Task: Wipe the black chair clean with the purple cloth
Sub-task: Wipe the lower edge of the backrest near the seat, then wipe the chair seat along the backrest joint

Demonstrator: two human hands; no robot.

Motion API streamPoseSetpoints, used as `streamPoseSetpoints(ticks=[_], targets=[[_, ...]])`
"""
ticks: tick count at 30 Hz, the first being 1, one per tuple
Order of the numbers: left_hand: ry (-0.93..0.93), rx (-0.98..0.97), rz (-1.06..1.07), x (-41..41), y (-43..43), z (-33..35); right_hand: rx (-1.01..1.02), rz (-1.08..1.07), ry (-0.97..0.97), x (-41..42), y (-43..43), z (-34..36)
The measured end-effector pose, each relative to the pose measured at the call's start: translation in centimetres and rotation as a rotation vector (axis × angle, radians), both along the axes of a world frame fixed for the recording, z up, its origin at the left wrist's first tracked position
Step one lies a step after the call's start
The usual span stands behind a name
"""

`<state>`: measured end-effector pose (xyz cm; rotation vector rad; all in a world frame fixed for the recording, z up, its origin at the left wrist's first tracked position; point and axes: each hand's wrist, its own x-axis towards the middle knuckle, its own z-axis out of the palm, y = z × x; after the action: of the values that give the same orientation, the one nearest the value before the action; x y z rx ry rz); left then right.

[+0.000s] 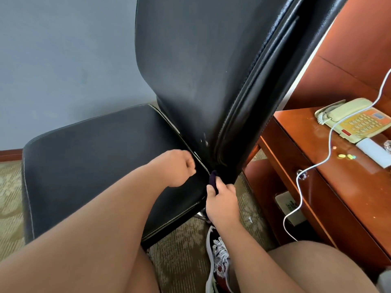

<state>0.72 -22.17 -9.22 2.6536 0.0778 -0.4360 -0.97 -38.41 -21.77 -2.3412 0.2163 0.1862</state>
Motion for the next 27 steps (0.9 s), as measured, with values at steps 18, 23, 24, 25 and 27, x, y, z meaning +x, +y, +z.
streamPoseSetpoints(ticks=[18,23,24,25,27], targets=[[0.532,0.558,-0.164,0.2,0.2,-8.1,-0.227,0.304,-0.119,-1.0,3.9,0.8],[0.476,0.438,-0.030,-0.6,0.5,-7.6,-0.245,-0.042,-0.093,1.5,2.3,0.5],[0.470,0.438,-0.026,-0.8,0.6,-7.5,-0.231,-0.053,-0.084,1.5,2.5,0.4],[0.470,0.440,-0.018,-0.9,0.6,-7.4,-0.216,-0.062,-0.075,1.4,2.8,0.4],[0.468,0.438,-0.005,-0.9,0.6,-7.2,-0.187,-0.077,-0.058,1.1,3.1,0.5]])
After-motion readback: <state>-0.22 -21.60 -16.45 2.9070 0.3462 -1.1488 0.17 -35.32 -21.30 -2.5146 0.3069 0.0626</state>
